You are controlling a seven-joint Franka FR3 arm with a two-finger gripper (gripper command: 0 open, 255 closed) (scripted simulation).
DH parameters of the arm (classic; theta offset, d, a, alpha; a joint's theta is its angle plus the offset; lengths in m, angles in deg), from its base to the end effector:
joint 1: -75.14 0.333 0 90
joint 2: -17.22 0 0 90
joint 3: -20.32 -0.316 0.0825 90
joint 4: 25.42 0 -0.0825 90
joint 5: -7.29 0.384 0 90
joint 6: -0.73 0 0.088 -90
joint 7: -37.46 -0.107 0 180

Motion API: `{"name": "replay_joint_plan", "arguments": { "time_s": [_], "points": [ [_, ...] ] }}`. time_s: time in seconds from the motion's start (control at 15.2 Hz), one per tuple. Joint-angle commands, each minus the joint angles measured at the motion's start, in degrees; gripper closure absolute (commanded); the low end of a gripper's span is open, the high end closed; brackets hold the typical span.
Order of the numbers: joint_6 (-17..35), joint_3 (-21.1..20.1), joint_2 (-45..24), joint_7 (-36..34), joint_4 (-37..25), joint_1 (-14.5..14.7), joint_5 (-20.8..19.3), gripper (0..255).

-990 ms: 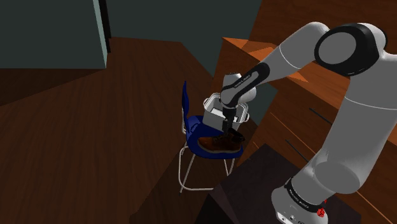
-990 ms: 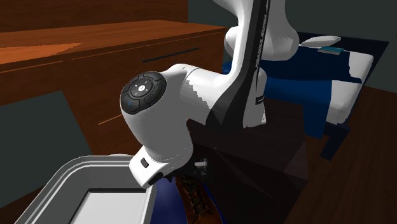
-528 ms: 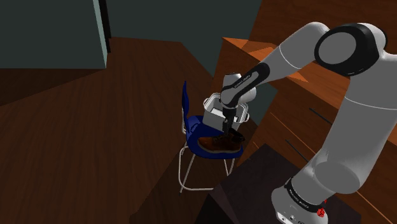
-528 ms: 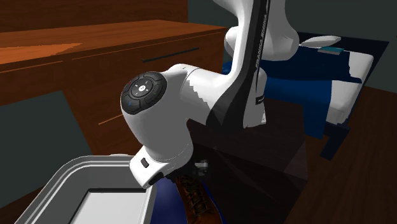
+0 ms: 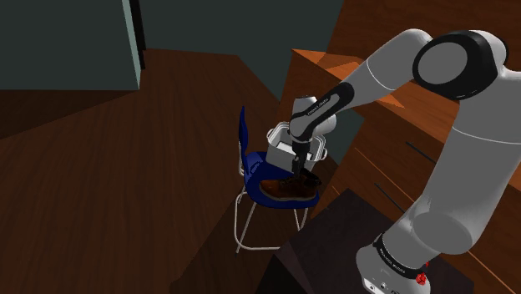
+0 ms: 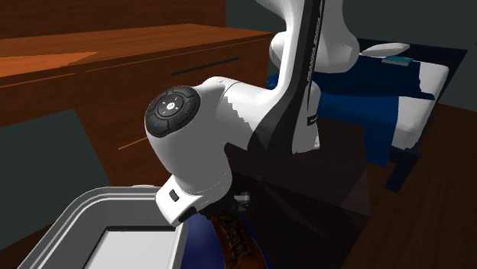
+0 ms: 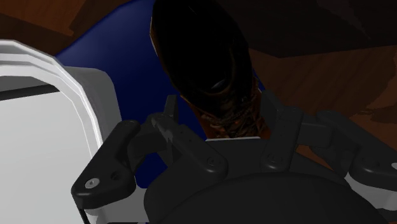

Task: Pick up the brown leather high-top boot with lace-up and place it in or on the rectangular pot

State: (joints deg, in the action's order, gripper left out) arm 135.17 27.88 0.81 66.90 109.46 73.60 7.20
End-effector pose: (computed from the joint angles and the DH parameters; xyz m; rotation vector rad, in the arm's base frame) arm 0.4723 -0.0785 0.1890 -3.0019 -0.5402 0.4425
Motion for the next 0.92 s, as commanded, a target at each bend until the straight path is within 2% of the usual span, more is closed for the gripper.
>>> {"name": "replay_joint_plan", "arguments": {
  "time_s": [0.0,0.86],
  "points": [
    [-0.66,0.05,0.71,-0.07,0.06,0.05,-0.11,255],
    [-10.15,0.5,9.51,-0.8,-0.69,0.38,-1.46,255]
  ]
}}
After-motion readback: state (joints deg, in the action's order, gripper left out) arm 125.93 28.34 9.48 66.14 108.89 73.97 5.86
